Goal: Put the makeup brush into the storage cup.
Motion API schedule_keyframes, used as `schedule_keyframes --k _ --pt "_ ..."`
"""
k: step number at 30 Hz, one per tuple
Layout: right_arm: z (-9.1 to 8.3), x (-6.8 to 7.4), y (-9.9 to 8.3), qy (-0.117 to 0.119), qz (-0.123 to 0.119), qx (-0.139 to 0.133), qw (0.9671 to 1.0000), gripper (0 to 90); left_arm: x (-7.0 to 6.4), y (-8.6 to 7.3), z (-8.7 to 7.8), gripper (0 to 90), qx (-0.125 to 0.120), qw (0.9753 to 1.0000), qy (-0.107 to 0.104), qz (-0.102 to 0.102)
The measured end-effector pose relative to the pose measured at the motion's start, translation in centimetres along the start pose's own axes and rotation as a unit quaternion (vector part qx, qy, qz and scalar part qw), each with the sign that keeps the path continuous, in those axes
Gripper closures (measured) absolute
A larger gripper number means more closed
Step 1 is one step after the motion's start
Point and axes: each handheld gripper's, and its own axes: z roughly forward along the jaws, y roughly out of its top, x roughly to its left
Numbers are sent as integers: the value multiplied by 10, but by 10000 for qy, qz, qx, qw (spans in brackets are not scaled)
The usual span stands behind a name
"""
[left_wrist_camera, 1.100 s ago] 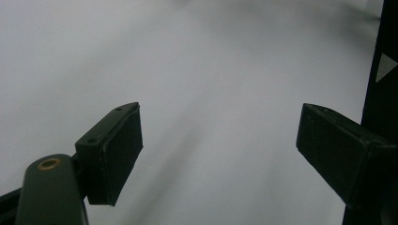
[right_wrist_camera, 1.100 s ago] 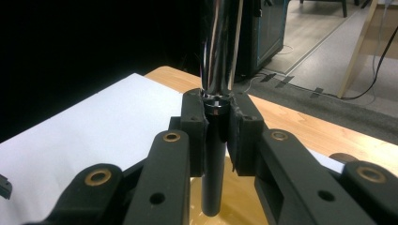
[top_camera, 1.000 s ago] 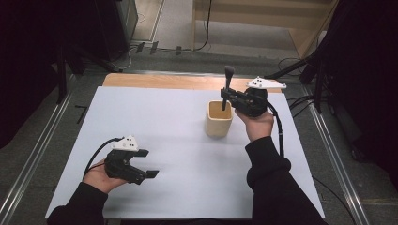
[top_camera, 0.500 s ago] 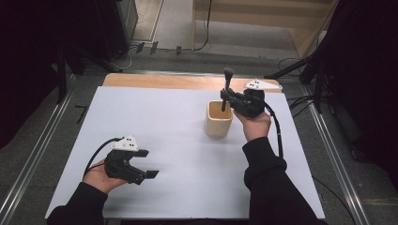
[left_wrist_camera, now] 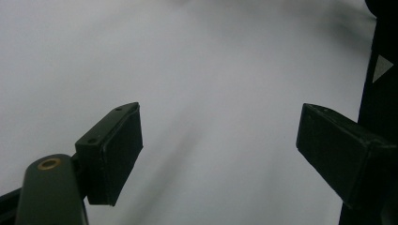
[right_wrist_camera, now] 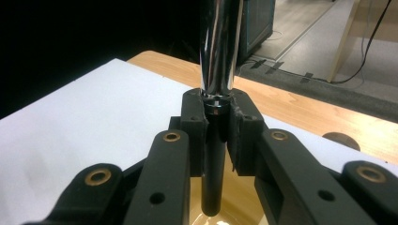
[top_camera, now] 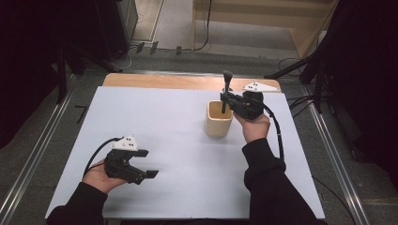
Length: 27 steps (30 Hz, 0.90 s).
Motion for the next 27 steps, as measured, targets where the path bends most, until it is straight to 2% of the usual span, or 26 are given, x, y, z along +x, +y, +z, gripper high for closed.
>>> schedule_keyframes --k 3,5,11,27 --pt "2 0 -3 -8 7 29 10000 792 0 0 0 156 -1 10000 2 2" --pt "3 0 -6 -27 20 -64 10000 791 0 0 0 156 -2 10000 -4 1" --pt "6 -3 -14 -57 113 24 9999 791 0 0 0 156 -2 10000 -6 4" --pt "13 1 -23 -81 96 50 9999 791 -1 0 0 155 -10 10000 -8 8"
